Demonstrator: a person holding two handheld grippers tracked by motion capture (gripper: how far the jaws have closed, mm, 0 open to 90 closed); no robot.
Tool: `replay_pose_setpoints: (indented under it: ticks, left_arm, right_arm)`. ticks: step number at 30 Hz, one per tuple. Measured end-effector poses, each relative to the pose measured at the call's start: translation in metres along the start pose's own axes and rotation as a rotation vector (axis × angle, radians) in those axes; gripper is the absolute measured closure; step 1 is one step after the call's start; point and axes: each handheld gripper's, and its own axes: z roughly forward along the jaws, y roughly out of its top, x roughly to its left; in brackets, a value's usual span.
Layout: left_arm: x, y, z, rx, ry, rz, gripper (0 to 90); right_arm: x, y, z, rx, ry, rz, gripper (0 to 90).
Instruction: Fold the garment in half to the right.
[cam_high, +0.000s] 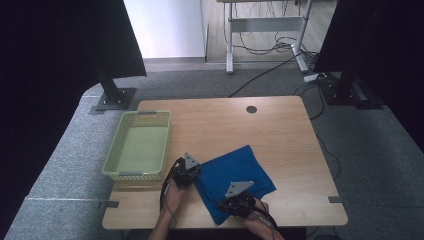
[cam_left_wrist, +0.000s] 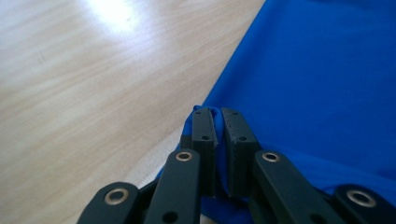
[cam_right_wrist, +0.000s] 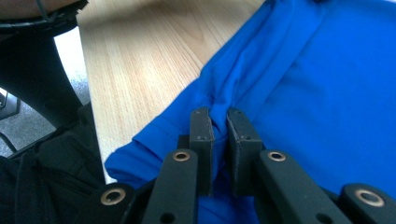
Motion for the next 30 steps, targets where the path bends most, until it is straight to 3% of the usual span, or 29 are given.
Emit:
replay_pose_setpoints:
  ticks: [6, 10, 15, 18, 20, 22, 30]
  left_arm:
    - [-0.001, 0.027, -0.007, -0.072, 0.003, 0.000, 84.5]
    - [-0.005, 0.037, 0.000, -0.091, -0.017, -0.007, 84.4]
    - [-0.007, 0.028, 0.022, -0.039, -0.066, -0.044, 84.4]
    - [-0.007, 0.020, 0.031, -0.020, -0.071, -0.070, 84.5]
    - [-0.004, 0.018, 0.030, -0.022, -0.082, -0.100, 84.5]
    - [-0.003, 0.017, 0.027, -0.016, -0.076, -0.094, 84.4]
    - [0.007, 0.000, 0.011, -0.011, -0.068, -0.119, 84.2]
  right_arm:
    - [0.001, 0.010, -0.019, -0.048, -0.031, -0.028, 81.6]
    - [-0.005, 0.010, -0.033, -0.060, -0.073, -0.033, 81.4]
    - [-0.016, -0.004, -0.037, -0.025, -0.112, -0.009, 81.5]
    - [-0.020, -0.013, -0.032, 0.015, -0.115, 0.004, 81.6]
    - [-0.021, -0.017, -0.027, 0.030, -0.111, 0.011, 81.8]
    - [-0.022, -0.017, -0.026, 0.025, -0.100, 0.023, 81.8]
    - [-0.010, -0.009, -0.012, 0.033, -0.064, -0.013, 81.6]
